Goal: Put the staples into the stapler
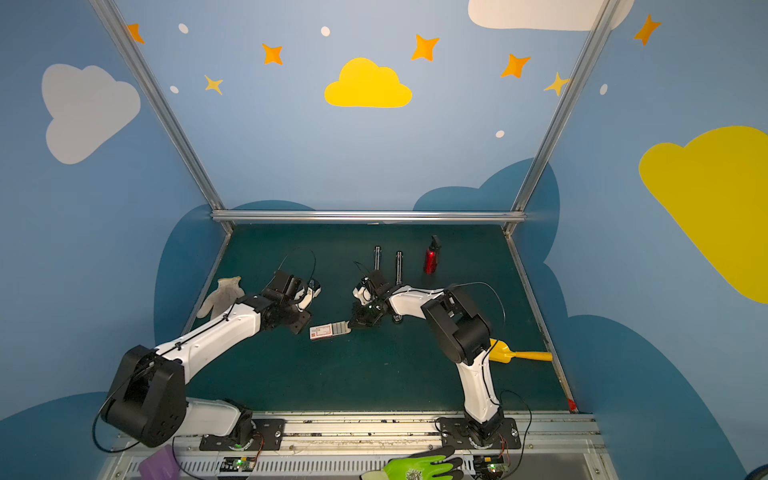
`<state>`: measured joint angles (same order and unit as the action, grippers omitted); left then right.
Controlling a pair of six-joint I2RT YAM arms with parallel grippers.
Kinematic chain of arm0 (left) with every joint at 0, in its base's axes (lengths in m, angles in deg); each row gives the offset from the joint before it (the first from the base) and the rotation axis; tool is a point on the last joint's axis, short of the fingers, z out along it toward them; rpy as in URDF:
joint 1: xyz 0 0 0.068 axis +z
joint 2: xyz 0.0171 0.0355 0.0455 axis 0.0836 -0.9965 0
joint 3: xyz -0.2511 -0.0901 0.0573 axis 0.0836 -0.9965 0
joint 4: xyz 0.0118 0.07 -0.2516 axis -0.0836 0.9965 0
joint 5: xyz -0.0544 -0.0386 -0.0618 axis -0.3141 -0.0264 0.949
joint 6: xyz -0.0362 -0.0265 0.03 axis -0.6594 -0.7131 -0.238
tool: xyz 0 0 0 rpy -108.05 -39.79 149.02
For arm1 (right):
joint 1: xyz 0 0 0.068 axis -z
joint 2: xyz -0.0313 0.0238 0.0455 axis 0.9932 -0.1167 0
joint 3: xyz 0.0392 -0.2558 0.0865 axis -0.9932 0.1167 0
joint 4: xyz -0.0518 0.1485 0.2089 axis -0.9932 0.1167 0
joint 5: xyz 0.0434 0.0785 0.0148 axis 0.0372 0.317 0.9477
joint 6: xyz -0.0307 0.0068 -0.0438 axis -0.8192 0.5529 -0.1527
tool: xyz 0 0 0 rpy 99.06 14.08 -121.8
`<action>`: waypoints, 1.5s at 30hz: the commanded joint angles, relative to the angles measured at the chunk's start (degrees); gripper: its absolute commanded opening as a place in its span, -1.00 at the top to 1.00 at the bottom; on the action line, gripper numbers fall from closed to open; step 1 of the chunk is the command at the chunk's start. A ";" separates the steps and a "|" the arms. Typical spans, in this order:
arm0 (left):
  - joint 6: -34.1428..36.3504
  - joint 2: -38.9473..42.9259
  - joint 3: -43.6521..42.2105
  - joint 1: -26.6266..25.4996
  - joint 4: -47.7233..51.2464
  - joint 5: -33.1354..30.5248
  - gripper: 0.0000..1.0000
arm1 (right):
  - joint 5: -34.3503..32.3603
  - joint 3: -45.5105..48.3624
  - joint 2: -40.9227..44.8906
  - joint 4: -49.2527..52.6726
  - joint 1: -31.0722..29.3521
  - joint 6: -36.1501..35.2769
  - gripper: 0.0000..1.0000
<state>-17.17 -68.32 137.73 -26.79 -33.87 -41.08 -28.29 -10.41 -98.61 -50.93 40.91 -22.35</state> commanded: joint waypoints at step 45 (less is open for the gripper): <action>-46.13 21.80 -11.77 -2.26 -3.20 4.25 -0.05 | 12.85 -3.50 -2.96 4.00 -5.86 -10.99 0.86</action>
<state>-62.19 -46.73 124.83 -29.18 -38.03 -35.53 -19.98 -11.99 -100.23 -45.97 35.16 -31.09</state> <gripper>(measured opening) 0.525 0.072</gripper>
